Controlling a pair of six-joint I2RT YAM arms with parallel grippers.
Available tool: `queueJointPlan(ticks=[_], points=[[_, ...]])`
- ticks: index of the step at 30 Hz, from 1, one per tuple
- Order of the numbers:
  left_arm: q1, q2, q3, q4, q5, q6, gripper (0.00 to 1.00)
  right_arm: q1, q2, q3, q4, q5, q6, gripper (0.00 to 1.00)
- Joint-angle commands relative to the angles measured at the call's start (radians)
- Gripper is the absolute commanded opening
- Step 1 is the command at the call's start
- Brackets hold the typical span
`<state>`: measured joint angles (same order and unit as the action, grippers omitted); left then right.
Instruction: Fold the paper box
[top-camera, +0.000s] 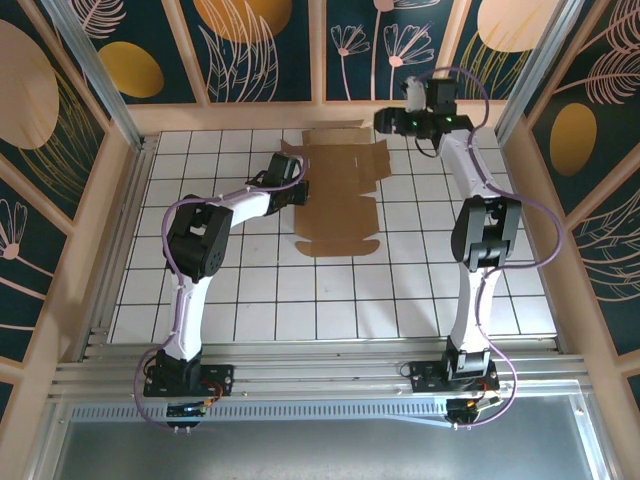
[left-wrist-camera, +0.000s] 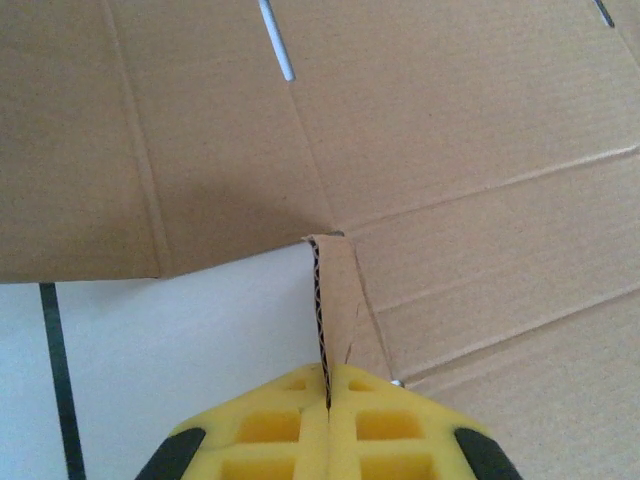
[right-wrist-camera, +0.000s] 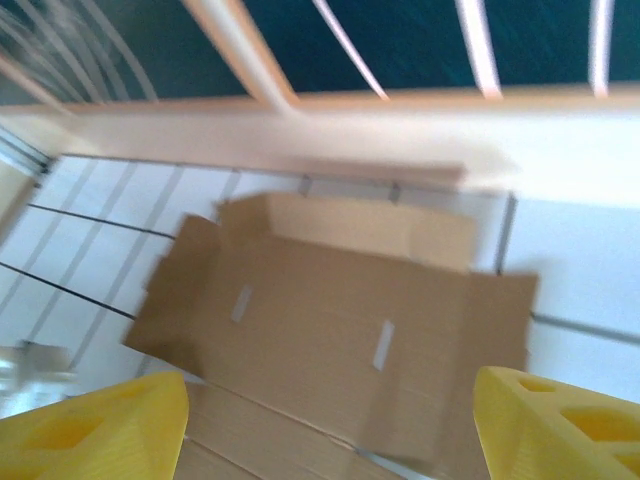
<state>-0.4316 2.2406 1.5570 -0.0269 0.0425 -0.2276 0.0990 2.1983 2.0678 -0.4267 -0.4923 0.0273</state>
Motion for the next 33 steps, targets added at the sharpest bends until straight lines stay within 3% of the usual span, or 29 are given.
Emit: queueJointPlan(ticks=[1, 10, 15, 19, 22, 29, 33], points=[[0.015, 0.028, 0.015, -0.137, -0.004, 0.125, 0.0, -0.016, 0.067, 0.03, 0.002, -0.076, 0.057, 0.76], [0.057, 0.009, 0.029, -0.115, 0.035, 0.261, 0.0, -0.032, 0.232, 0.006, 0.066, -0.049, 0.115, 0.75], [0.057, 0.038, 0.113, -0.154, 0.05, 0.314, 0.0, -0.033, 0.198, -0.131, 0.134, 0.021, 0.149, 0.74], [0.059, 0.068, 0.18, -0.177, 0.083, 0.37, 0.0, -0.039, 0.144, -0.288, 0.259, -0.046, 0.193, 0.74], [0.059, 0.102, 0.25, -0.209, 0.114, 0.416, 0.0, -0.038, 0.149, -0.337, 0.331, -0.132, 0.25, 0.61], [0.063, 0.147, 0.351, -0.223, 0.122, 0.424, 0.0, -0.037, 0.146, -0.36, 0.39, -0.116, 0.34, 0.16], [0.063, 0.058, 0.303, -0.15, 0.11, 0.343, 0.21, -0.025, 0.048, -0.436, 0.433, -0.034, 0.351, 0.0]])
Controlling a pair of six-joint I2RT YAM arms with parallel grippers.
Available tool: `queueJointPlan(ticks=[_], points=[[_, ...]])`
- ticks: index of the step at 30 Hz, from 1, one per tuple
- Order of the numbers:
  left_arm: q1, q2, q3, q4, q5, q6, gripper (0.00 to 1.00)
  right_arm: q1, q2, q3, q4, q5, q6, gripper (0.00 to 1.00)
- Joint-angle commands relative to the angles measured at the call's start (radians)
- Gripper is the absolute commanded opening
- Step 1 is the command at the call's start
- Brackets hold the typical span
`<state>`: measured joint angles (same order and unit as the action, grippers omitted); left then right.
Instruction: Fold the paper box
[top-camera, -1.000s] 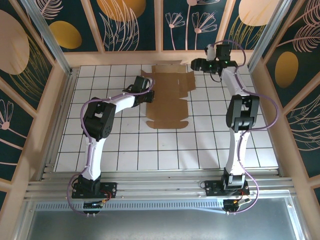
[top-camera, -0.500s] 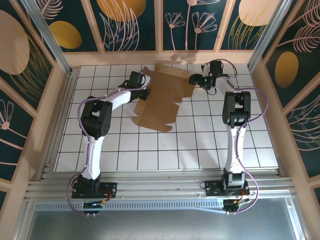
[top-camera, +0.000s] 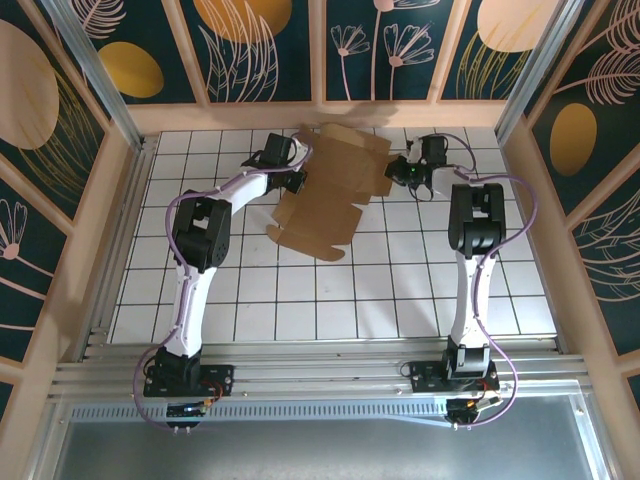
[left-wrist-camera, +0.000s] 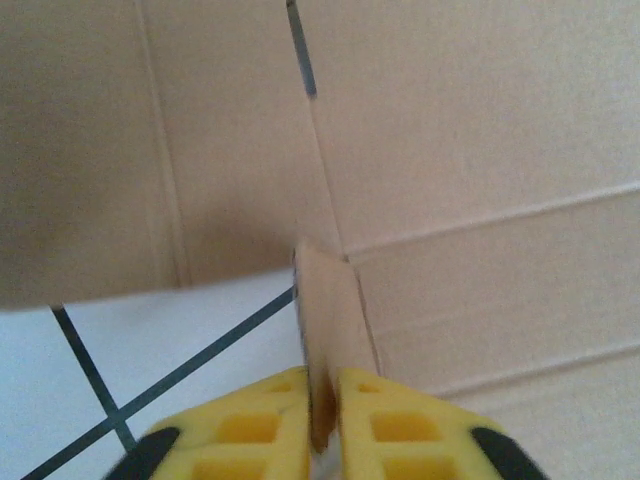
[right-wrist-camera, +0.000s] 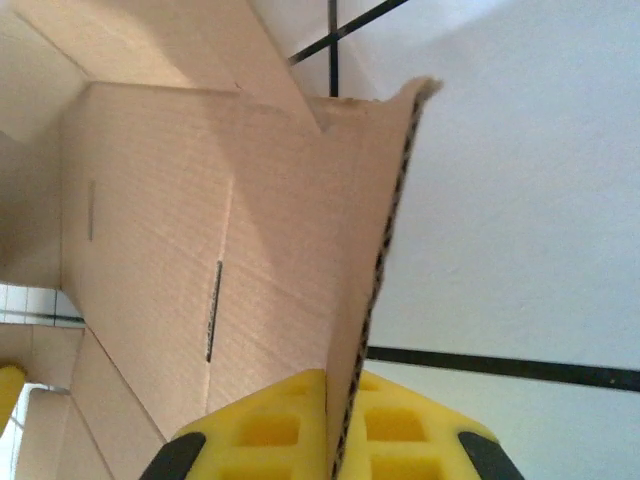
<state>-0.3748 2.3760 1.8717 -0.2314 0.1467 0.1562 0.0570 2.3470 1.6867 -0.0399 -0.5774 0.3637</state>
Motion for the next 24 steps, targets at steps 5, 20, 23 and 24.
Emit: queueJointPlan(ticks=[5, 20, 23, 24], points=[[0.006, -0.338, -0.279, 0.208, 0.011, -0.282, 0.4, 0.058, -0.264, -0.241, 0.179, 0.274, -0.022, 0.0], [0.002, -0.641, -0.77, 0.587, 0.14, -1.333, 0.64, 0.343, -0.577, -0.787, 0.685, 0.874, -0.393, 0.0], [-0.004, -0.576, -0.731, 0.757, 0.197, -1.504, 0.75, 0.381, -0.589, -0.831, 0.757, 0.913, -0.472, 0.0], [-0.007, -0.548, -0.699, 0.776, 0.222, -1.535, 0.76, 0.391, -0.588, -0.841, 0.778, 0.923, -0.493, 0.0]])
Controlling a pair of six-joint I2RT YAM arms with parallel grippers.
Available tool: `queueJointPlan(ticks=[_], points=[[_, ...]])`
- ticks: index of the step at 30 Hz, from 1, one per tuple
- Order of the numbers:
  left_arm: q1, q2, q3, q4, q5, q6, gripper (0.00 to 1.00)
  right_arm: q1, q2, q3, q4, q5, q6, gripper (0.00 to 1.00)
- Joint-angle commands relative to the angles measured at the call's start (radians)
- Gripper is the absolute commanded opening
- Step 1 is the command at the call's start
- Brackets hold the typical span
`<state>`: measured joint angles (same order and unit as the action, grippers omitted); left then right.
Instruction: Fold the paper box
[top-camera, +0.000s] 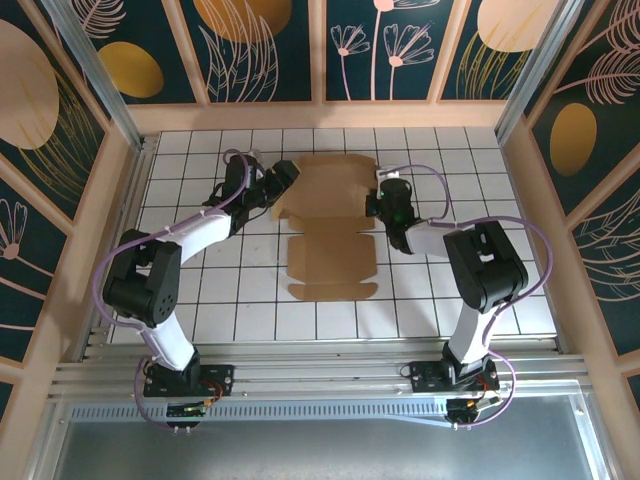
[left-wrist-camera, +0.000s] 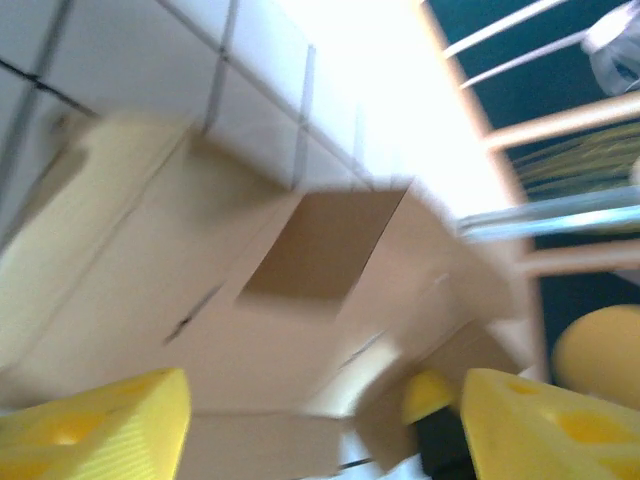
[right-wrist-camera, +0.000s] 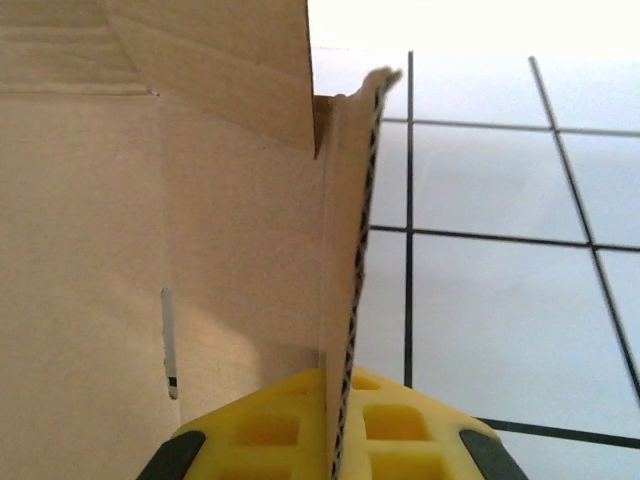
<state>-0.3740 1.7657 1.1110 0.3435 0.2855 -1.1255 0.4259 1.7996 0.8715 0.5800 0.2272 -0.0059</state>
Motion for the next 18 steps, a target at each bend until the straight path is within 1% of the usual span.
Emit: queueJointPlan(ticks=[1, 4, 6, 9, 10, 12, 13, 15, 18], points=[[-0.014, 0.089, 0.1, 0.22, 0.104, -0.28, 0.77, 0.033, -0.037, -0.036, 0.181, 0.134, -0.147, 0.0], [-0.049, 0.15, 0.19, 0.215, 0.117, -0.331, 0.78, 0.057, -0.017, -0.034, 0.204, 0.193, -0.193, 0.0], [-0.074, 0.163, 0.237, 0.161, 0.108, -0.336, 0.77, 0.061, -0.009, -0.032, 0.215, 0.217, -0.207, 0.0], [-0.105, 0.12, 0.204, 0.048, 0.012, -0.367, 0.76, 0.06, -0.005, -0.038, 0.24, 0.245, -0.214, 0.0], [-0.112, 0.09, 0.174, 0.033, -0.035, -0.375, 0.77, 0.06, -0.004, -0.042, 0.25, 0.251, -0.219, 0.0], [-0.125, 0.044, 0.151, -0.021, -0.111, -0.35, 0.8, 0.062, -0.006, -0.049, 0.267, 0.251, -0.223, 0.0], [-0.132, 0.028, 0.161, -0.07, -0.148, -0.326, 0.8, 0.061, -0.009, -0.054, 0.277, 0.248, -0.227, 0.0], [-0.148, 0.021, 0.211, -0.157, -0.189, -0.28, 0.79, 0.062, -0.011, -0.064, 0.294, 0.241, -0.232, 0.0], [-0.179, 0.057, 0.378, -0.432, -0.259, -0.251, 0.74, 0.062, -0.006, -0.059, 0.293, 0.241, -0.238, 0.0]])
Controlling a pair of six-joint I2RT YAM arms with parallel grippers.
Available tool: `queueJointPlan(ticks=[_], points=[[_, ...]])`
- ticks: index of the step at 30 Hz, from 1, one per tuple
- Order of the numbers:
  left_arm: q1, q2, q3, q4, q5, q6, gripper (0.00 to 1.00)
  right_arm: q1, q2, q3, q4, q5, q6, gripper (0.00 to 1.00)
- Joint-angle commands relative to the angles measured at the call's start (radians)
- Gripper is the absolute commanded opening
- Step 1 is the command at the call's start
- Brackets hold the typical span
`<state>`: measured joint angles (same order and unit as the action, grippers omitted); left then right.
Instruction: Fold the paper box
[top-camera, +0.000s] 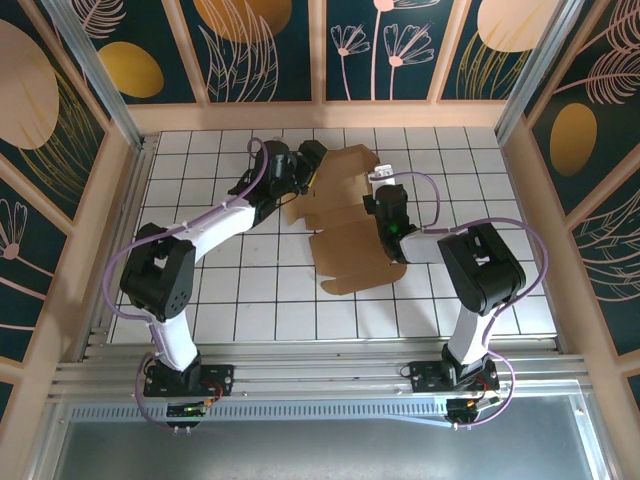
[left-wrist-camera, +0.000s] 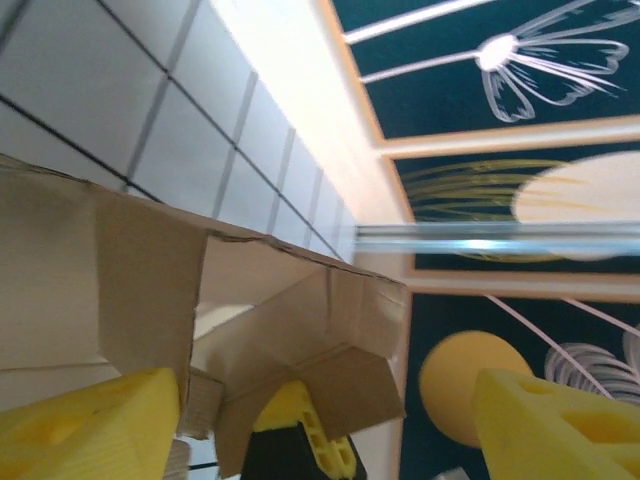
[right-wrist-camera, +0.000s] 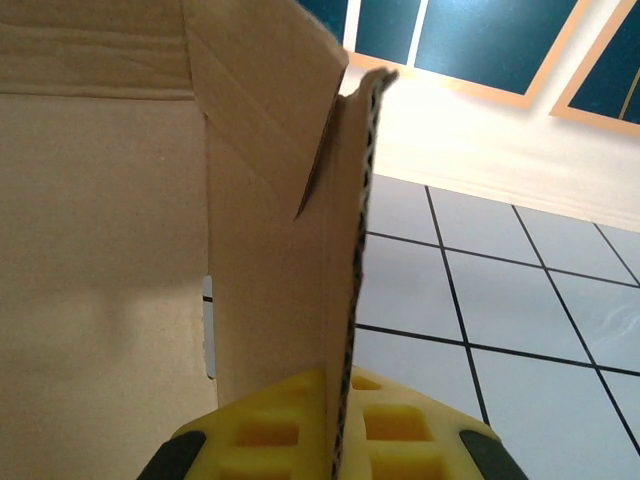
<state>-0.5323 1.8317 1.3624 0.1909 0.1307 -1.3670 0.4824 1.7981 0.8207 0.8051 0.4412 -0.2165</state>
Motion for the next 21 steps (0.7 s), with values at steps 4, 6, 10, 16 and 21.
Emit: queueJointPlan(ticks=[4, 6, 10, 16, 21], points=[[-0.047, 0.029, 0.249, -0.523, -0.137, -0.194, 0.64, 0.006, -0.004, -0.014, 0.073, 0.032, -0.024, 0.0], [-0.057, 0.012, 0.194, -0.401, -0.105, -0.282, 0.67, 0.007, -0.002, -0.014, 0.07, 0.031, -0.021, 0.0], [-0.073, 0.027, 0.183, -0.282, -0.058, -0.407, 0.73, 0.008, -0.004, -0.018, 0.069, 0.03, -0.018, 0.0], [-0.072, 0.143, 0.292, -0.25, -0.109, -0.485, 0.75, 0.008, -0.01, -0.022, 0.068, 0.023, -0.02, 0.0], [-0.072, 0.255, 0.374, -0.206, -0.079, -0.522, 0.76, 0.009, -0.013, -0.028, 0.069, 0.02, -0.027, 0.0]])
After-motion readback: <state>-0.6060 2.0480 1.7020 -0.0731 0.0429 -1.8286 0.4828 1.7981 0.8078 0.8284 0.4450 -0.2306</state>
